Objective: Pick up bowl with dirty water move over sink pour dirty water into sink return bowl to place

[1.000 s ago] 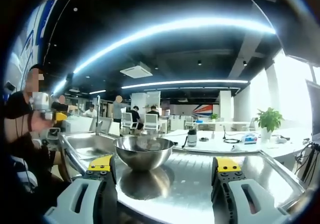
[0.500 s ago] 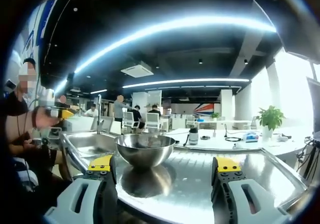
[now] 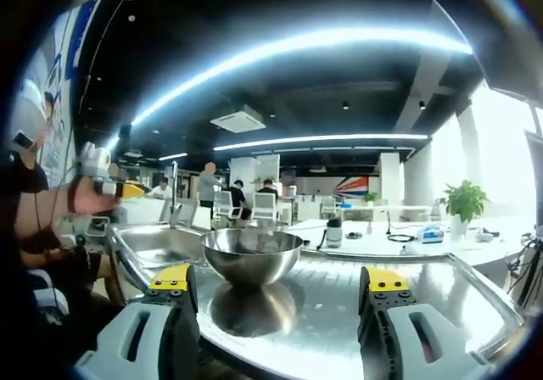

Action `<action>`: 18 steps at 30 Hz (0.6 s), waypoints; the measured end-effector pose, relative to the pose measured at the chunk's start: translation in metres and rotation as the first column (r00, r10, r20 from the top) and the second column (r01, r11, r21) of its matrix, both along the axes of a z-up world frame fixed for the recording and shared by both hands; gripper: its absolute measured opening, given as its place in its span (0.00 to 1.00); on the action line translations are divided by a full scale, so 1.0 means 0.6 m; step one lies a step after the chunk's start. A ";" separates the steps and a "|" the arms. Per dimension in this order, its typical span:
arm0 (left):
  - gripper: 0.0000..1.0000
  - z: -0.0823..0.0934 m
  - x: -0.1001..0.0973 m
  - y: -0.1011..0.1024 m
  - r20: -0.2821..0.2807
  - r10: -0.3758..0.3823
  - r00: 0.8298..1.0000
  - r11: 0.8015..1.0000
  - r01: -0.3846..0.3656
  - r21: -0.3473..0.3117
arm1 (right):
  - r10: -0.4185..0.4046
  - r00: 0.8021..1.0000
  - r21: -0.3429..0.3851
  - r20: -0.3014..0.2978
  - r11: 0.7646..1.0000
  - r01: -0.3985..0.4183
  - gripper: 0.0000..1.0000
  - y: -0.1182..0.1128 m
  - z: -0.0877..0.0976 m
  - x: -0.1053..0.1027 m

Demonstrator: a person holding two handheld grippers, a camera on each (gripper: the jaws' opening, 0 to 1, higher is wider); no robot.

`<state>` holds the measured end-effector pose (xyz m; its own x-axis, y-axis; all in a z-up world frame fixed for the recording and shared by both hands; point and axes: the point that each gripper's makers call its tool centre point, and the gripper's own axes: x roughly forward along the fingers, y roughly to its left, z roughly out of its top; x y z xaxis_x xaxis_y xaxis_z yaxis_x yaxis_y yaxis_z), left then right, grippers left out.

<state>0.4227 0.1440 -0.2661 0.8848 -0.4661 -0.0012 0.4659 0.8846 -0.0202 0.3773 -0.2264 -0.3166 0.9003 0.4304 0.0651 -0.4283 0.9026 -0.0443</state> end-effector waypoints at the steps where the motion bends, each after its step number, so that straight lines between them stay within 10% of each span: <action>1: 0.49 -0.001 0.005 -0.003 -0.006 -0.004 1.000 1.000 0.004 0.002 | 0.001 1.000 0.004 0.000 1.000 -0.001 0.71 0.000 0.000 0.000; 18: 0.49 0.009 0.077 -0.066 -0.078 -0.063 0.995 0.998 0.063 0.004 | 0.081 0.997 -0.048 0.013 0.996 -0.081 0.71 0.032 0.006 -0.002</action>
<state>0.4687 0.1046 -0.2606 0.8507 -0.5207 -0.0721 0.5180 0.8537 -0.0534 0.3760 -0.2072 -0.3133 0.8614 0.5048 0.0563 -0.4988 0.8617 -0.0931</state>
